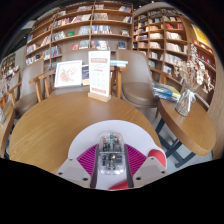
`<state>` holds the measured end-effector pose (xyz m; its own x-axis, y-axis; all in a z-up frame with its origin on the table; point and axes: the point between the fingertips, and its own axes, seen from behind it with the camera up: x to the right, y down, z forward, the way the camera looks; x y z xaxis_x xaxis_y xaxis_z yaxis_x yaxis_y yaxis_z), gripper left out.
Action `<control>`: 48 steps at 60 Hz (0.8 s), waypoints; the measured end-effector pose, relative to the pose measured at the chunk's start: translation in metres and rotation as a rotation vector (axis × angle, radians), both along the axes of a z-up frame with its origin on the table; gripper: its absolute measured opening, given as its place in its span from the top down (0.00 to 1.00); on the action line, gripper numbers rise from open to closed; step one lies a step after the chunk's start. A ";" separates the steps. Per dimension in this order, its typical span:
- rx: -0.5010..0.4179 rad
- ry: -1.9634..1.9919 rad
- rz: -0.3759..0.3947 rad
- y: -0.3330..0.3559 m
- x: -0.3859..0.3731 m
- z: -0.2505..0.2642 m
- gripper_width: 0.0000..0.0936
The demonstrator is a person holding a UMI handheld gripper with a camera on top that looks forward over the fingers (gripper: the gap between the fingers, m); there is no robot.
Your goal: Arrange mouse
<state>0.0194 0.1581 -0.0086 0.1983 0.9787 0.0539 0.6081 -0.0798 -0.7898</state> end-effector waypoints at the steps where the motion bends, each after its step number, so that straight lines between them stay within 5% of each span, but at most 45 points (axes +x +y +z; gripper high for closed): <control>1: 0.000 -0.004 0.000 0.000 0.000 -0.003 0.56; 11: 0.019 0.012 0.016 0.001 0.000 -0.003 0.45; 18: 0.041 0.017 -0.010 0.007 0.006 0.010 0.07; 48: 0.053 0.070 0.047 -0.074 0.185 0.108 0.09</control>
<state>0.2039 0.0840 0.0998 0.1571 0.9832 0.0933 0.5531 -0.0093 -0.8331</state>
